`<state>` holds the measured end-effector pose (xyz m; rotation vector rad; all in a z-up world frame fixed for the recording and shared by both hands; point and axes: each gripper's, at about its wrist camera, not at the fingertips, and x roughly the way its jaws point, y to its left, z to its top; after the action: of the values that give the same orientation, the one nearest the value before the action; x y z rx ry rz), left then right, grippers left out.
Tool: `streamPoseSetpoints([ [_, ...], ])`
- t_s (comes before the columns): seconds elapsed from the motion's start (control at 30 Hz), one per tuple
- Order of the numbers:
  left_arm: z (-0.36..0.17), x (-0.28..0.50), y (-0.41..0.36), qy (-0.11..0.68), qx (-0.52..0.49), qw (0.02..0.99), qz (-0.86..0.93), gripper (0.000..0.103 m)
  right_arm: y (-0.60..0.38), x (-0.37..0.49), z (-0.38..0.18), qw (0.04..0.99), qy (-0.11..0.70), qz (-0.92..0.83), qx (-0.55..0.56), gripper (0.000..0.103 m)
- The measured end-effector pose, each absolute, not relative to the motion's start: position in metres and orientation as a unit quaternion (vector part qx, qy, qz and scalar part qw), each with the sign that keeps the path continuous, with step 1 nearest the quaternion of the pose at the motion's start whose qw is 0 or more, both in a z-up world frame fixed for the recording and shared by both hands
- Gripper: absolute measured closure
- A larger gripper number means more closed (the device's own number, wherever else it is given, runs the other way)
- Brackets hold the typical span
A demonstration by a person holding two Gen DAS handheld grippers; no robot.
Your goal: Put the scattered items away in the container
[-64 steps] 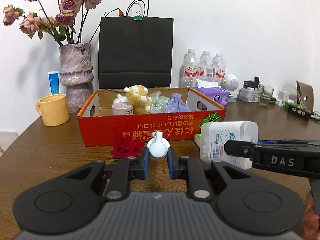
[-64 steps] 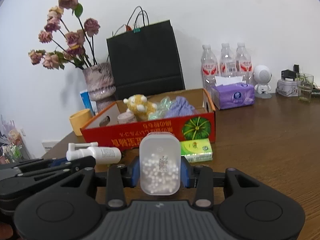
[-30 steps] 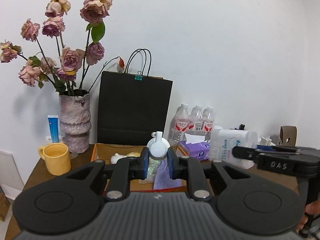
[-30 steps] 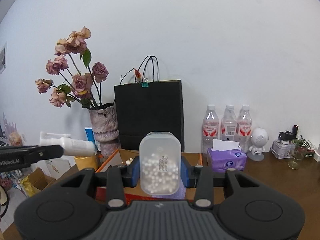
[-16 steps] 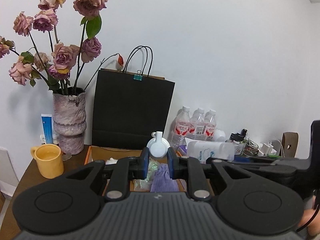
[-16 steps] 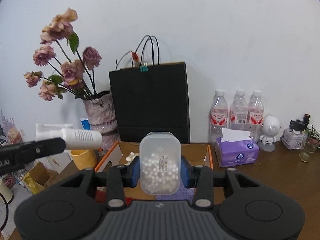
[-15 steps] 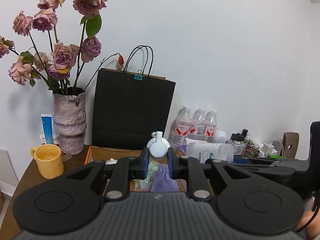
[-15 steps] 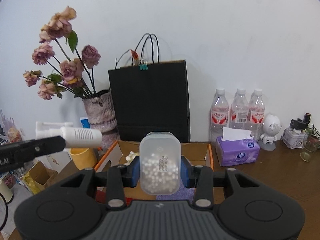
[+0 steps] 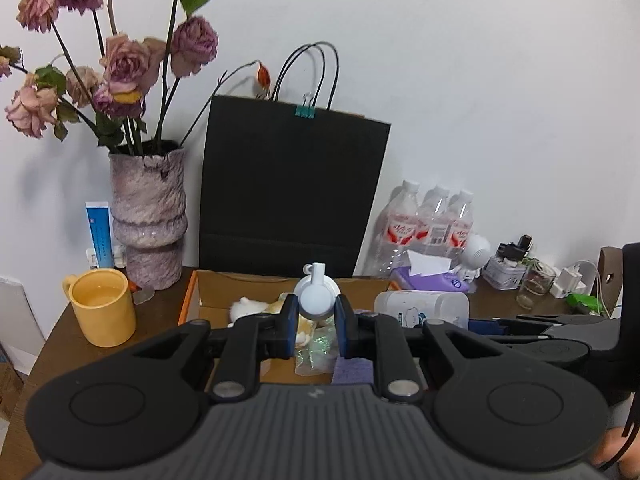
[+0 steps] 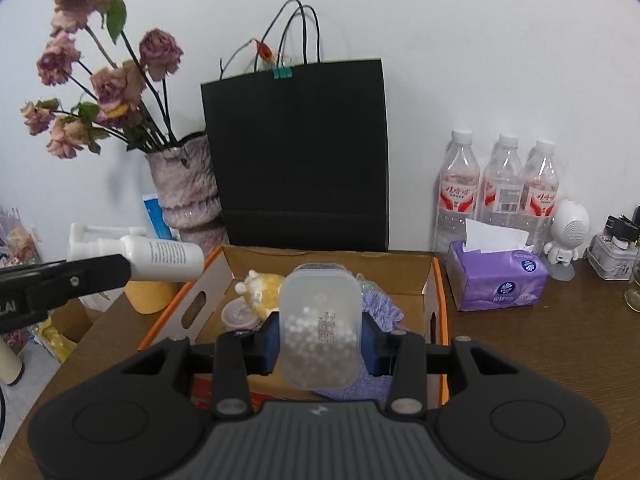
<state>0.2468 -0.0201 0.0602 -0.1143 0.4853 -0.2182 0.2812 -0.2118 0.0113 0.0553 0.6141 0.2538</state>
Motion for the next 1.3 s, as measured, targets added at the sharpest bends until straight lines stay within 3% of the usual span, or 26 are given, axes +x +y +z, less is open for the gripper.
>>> streamPoseSetpoints([
  [0.23,0.049,0.252,-0.017,0.242,-0.056,0.964,-0.1,0.084,-0.211,0.278,0.003,0.942,0.311,0.124,0.017,0.064],
  [0.7,0.031,0.176,-0.028,0.269,-0.017,0.956,-0.115,0.084,-0.205,0.208,-0.002,0.925,0.347,0.157,-0.001,0.064],
  [1.3,0.054,0.23,-0.041,0.286,-0.006,0.952,-0.11,0.084,-0.202,0.261,0.004,0.919,0.374,0.125,0.024,0.064],
])
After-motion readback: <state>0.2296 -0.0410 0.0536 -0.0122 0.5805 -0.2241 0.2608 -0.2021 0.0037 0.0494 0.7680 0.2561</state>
